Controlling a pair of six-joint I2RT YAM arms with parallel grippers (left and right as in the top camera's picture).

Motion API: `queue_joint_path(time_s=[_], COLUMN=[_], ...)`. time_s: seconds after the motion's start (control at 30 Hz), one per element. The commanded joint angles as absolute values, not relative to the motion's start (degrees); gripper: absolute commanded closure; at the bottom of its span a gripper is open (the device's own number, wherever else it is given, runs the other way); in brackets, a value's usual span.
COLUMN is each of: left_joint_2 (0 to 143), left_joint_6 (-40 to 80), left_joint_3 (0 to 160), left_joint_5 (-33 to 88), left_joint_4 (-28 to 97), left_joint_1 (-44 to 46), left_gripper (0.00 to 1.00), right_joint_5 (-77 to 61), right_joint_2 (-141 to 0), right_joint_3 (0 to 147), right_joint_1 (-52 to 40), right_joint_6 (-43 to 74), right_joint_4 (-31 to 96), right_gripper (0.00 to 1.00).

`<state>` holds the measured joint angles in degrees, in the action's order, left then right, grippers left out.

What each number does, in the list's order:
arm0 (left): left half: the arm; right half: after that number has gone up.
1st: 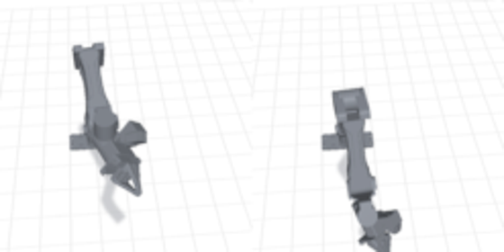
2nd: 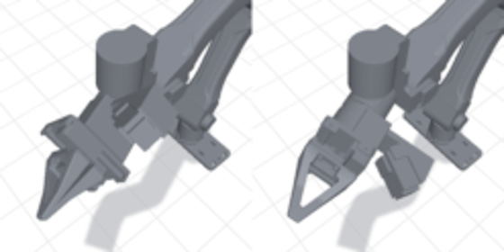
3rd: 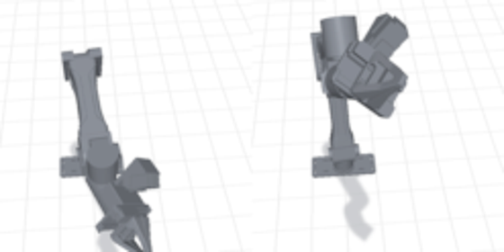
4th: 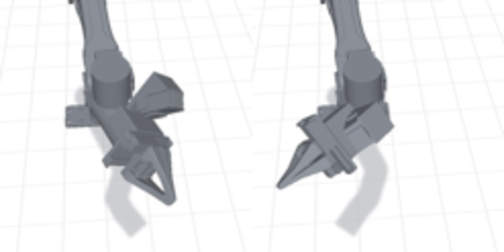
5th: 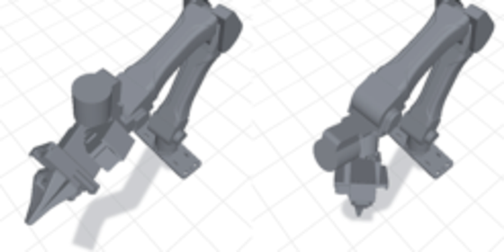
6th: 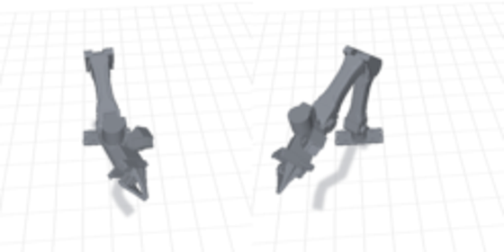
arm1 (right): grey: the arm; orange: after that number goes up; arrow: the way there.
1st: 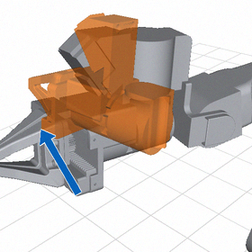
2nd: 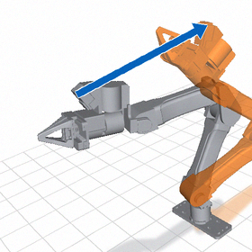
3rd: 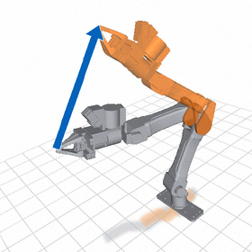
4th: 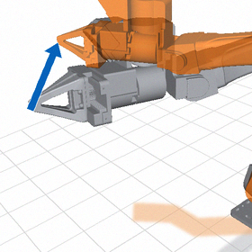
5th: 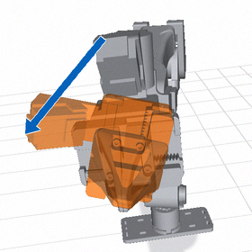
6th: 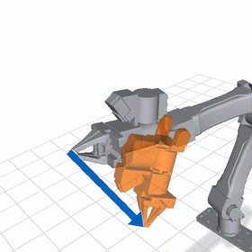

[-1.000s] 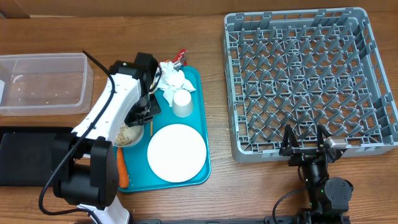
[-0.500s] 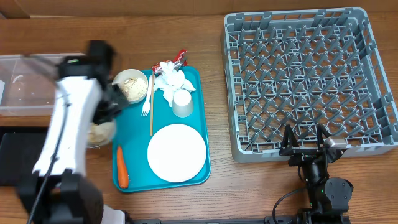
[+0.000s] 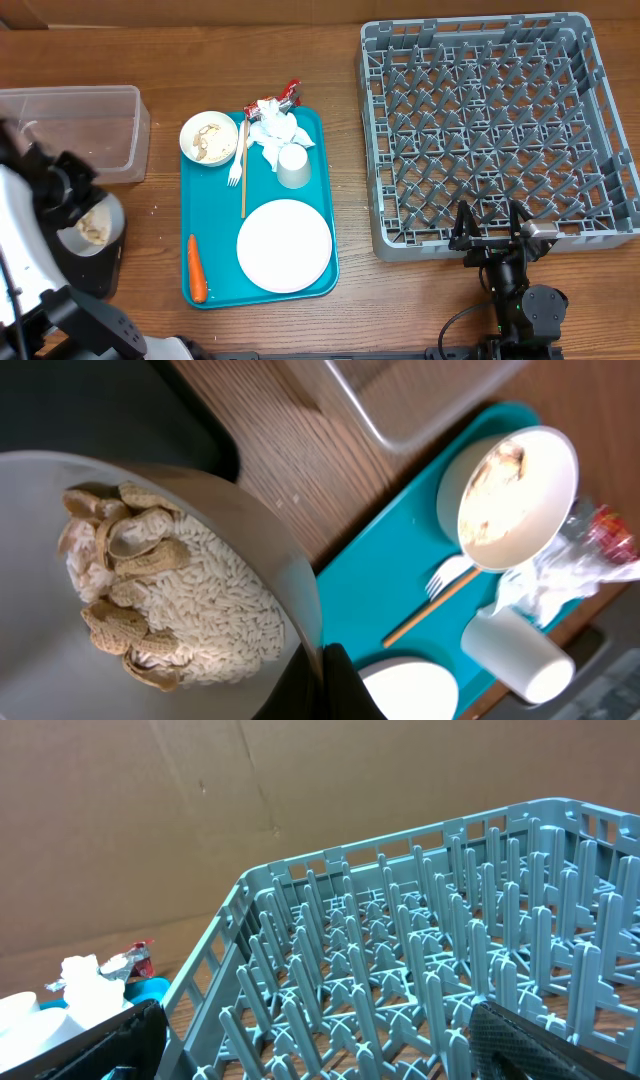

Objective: Sort waste into correct bins and load items into the dishwasher rack
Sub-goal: 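Carry the bowl left and tip its rice and shells onto the black tray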

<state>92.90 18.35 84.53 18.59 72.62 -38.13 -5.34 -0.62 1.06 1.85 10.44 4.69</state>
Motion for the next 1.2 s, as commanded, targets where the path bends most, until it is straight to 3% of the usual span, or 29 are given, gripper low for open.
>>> queue_joint_path(time_s=[0.0,0.5,1.17], left_joint_2=[92.14,92.38,93.41], left_joint_6=[12.95,11.7,3.77], left_joint_3=[83.57,67.33,63.35], left_joint_5=[25.93,43.7,61.93], left_joint_4=[71.72,53.67,50.02], left_joint_1=[-44.4,-57.63,-66.39], left_gripper=[0.96,0.96,0.96], right_joint_5=[-4.97,-4.97,-4.97], right_joint_2=[-0.16,-0.16,-0.16], right_joint_3=[0.47,0.47,0.47], right_joint_1=[2.04,2.04,2.04], right_joint_6=[9.98,9.98,10.0], right_joint_4=[4.38,4.4,4.38], right_gripper=[0.0,0.0,0.0])
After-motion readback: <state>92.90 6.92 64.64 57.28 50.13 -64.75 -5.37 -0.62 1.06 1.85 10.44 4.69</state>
